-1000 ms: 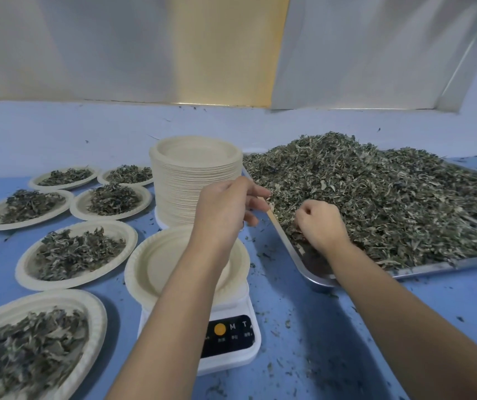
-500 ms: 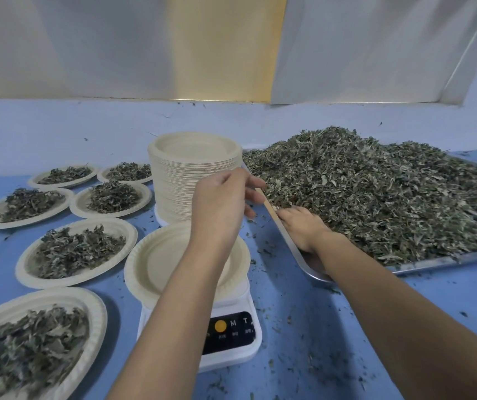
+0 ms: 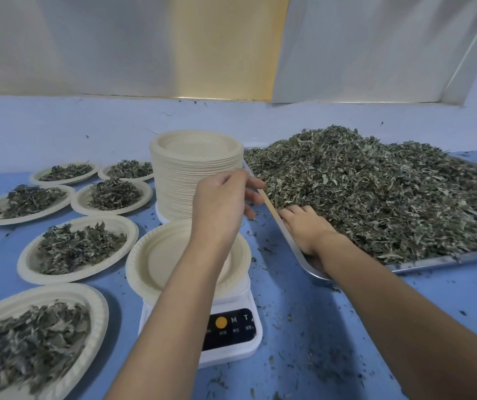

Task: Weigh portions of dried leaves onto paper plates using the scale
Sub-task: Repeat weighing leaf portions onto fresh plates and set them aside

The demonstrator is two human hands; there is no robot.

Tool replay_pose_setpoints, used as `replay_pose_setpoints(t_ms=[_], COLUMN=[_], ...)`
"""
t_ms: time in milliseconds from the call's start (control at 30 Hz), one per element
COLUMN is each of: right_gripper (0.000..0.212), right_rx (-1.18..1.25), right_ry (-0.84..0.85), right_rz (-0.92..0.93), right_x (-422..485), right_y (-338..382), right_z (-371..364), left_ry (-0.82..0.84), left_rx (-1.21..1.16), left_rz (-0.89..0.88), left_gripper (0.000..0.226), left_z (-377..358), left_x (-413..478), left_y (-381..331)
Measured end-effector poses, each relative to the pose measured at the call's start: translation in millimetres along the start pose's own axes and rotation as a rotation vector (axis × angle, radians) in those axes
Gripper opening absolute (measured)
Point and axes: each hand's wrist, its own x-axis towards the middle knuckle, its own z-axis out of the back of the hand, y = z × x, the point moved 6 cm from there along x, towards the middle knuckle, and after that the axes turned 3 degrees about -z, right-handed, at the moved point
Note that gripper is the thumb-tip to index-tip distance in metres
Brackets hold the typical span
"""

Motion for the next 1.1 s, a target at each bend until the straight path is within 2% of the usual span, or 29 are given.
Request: replay_pose_setpoints(t_ms=[133, 233, 367, 567, 733, 833, 933, 1100], right_gripper=[0.031, 0.034, 0.045, 0.054, 0.062, 0.058, 0.05, 0.047], right_rx=[-0.09, -0.162, -0.182, -0.326, -0.227, -0.16, -0.106, -0.143], right_ry=[-0.141, -0.212, -0.057, -0.127, -0.041, -0.025, -0.038, -0.052], right_rz=[-0.021, -0.059, -0.173, -0.305, -0.426, -0.395, -0.278, -0.134], right_x=[-6, -9, -11, -19, -20, -19, -15, -6], right_y=[3, 3, -3, -4, -12, -13, -6, 0], right_z=[9, 13, 6, 15, 6, 3, 4, 7], left_ry=[-0.001, 0.005, 0.013, 0.009, 0.002, 0.0, -0.001, 0.004], left_rx=[0.015, 0.03, 0.03, 0.042, 0.055, 0.06, 0.065, 0.063], left_rz=[0.002, 0.01, 0.01, -0.004, -0.002, -0.003, 0.002, 0.006], left_gripper=[0.033, 0.032, 0.032, 0.031, 0.031, 0.032, 0.032, 0.033], left_z=[-1, -2, -4, -2, 1, 1, 1, 1], left_x=[0, -1, -3, -1, 1, 1, 1, 1], left_y=[1, 2, 3, 4, 6, 6, 7, 9])
